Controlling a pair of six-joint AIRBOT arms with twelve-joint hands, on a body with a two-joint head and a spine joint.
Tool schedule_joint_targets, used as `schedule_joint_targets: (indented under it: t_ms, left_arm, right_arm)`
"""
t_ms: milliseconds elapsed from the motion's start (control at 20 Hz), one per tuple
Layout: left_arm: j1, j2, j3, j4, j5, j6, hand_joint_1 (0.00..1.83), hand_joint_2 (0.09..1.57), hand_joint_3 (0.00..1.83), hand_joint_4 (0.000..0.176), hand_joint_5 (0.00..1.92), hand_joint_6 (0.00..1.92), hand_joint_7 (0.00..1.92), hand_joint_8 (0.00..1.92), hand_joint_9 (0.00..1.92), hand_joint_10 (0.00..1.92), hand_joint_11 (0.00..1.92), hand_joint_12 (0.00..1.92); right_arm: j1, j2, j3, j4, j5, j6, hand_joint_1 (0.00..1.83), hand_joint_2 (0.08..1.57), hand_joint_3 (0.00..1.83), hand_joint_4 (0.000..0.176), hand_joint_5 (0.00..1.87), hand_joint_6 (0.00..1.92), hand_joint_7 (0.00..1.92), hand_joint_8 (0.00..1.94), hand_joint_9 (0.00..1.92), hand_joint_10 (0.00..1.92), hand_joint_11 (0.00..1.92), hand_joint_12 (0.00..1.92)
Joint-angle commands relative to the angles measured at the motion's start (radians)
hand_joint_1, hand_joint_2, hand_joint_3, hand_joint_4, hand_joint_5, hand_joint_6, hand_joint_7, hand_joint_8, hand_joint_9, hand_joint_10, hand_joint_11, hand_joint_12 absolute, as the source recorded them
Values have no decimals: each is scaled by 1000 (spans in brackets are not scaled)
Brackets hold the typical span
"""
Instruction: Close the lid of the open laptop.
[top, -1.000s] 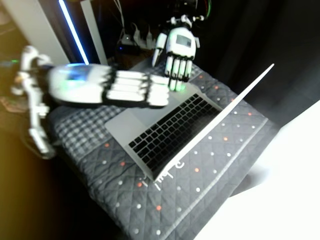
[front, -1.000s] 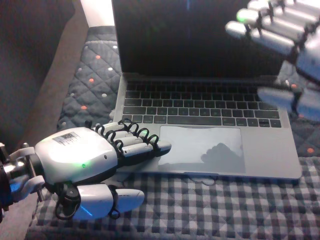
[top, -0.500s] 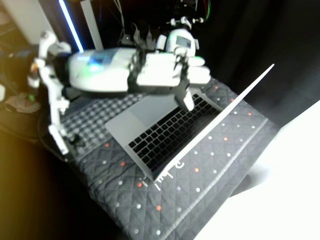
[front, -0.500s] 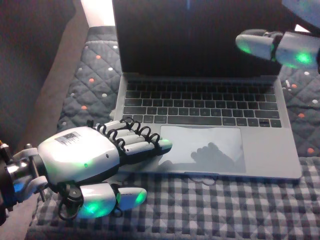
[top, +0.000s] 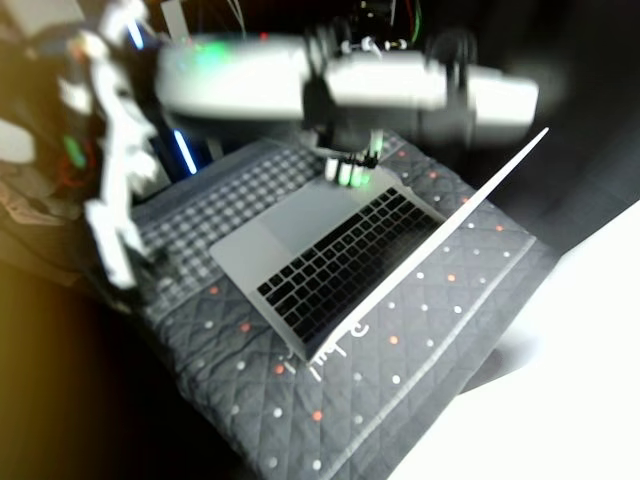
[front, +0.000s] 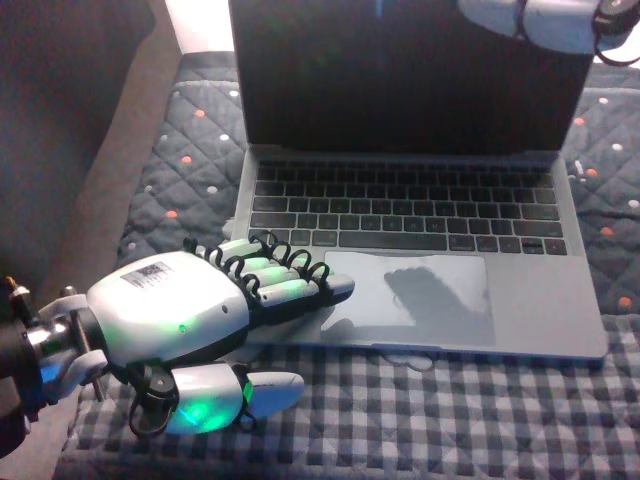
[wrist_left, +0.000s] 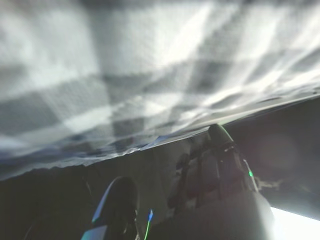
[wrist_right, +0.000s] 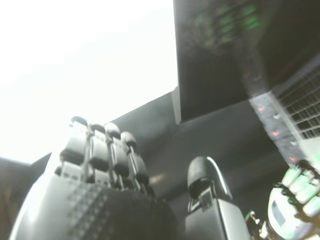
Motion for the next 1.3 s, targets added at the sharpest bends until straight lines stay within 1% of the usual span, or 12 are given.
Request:
schedule_joint_targets:
  t_ms: [0,350,450,500,550,600,700,800,900,1050,1100,1250]
  left_arm:
    - [0,-13,0,6,-23,-18,25,1499,3,24,81,8,115,3,142,7,0,795]
    - [1,-13,0,7,-28,-25,103,1479,0,21,115,13,146,9,161,14,0,928]
    - [2,-13,0,5,-30,-25,130,1475,0,19,109,6,146,3,167,16,0,925]
    - [3,-13,0,0,-30,-26,97,1486,3,22,96,3,123,5,148,7,0,843]
    - [4,-13,0,-4,-30,-26,126,1480,0,5,120,11,141,10,161,12,0,850]
    - [6,-13,1,-12,-30,-26,73,1483,2,15,121,10,146,10,166,14,0,848]
    - [10,-9,1,-23,-32,-25,65,1491,2,14,92,15,129,10,134,24,0,603]
    - [14,-5,1,-30,-35,-25,184,1467,0,0,175,32,217,25,220,58,0,860]
    - [18,-1,-2,-37,-39,-25,126,1474,2,7,148,9,200,5,196,44,0,843]
    - [26,4,-6,-51,-45,-25,131,1482,1,16,123,4,172,3,170,27,0,698]
    - [30,7,-7,-58,-50,-25,139,1486,1,11,114,2,155,5,159,20,0,610]
    - [41,20,-16,-74,-66,-23,198,1472,0,8,120,1,149,3,158,15,0,592]
  right_arm:
    - [12,10,14,6,98,-10,167,1367,16,0,0,0,0,0,0,0,0,0]
    - [11,-24,61,53,30,-10,429,1339,0,0,0,0,0,0,35,14,55,27]
    - [11,-17,45,42,28,-10,434,1317,13,0,0,0,77,2,128,11,1,453]
    - [10,-9,26,23,29,-10,582,1292,1,0,185,55,334,36,321,500,192,1387]
    - [10,0,13,15,29,-10,697,1268,0,0,181,584,446,318,357,1094,352,1732]
    - [10,14,-11,1,30,-9,720,1270,0,0,43,1052,314,705,286,1359,347,1881]
    - [10,47,-70,-61,34,-6,678,1249,0,0,0,1496,122,1497,235,1761,437,1921]
    - [9,65,-100,-102,37,7,647,1247,0,0,0,1532,117,1498,217,1762,411,1921]
    - [-6,85,-106,-279,40,216,593,1227,0,0,0,1612,178,1436,240,1711,398,1921]
    - [-55,108,-108,-504,79,522,448,1191,0,0,0,1532,5,1288,6,1583,11,1921]
    - [-80,113,-110,-556,100,596,500,1243,8,0,0,1582,0,1608,75,1853,176,1921]
    - [-156,129,-118,-657,167,755,493,1229,0,0,0,1372,0,1652,31,1920,156,1921]
